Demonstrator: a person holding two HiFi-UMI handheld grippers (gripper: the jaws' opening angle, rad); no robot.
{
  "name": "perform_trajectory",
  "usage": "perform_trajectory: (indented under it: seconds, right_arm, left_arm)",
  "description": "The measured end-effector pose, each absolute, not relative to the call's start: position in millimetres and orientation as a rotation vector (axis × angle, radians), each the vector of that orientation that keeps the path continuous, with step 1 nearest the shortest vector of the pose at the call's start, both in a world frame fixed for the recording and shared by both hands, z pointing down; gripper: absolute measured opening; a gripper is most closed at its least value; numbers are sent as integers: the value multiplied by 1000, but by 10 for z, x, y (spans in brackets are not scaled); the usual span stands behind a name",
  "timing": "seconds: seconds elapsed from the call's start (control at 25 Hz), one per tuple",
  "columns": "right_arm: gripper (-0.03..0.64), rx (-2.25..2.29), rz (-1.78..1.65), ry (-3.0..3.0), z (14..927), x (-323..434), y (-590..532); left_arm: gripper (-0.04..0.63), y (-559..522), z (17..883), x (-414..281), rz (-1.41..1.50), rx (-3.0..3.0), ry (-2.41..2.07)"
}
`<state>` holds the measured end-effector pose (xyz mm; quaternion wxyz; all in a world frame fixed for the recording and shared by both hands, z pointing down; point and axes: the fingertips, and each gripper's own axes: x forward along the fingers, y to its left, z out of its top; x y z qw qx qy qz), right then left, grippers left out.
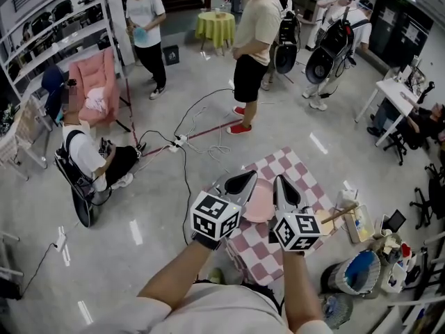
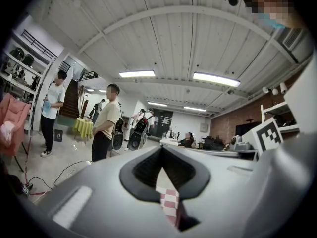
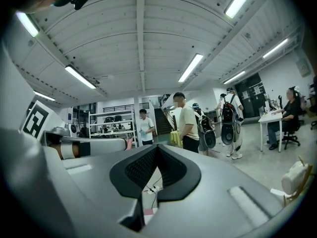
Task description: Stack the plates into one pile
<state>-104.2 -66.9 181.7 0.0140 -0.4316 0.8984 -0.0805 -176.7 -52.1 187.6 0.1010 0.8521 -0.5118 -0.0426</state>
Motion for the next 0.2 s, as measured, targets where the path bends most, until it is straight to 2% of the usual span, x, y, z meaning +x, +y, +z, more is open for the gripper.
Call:
perform_trajectory:
  seconds: [0.2]
  right_arm:
    - [9, -1342, -252, 2799, 1812, -1078, -715]
  left_arm:
    - [6, -566, 1869, -1803, -131, 2515, -1517]
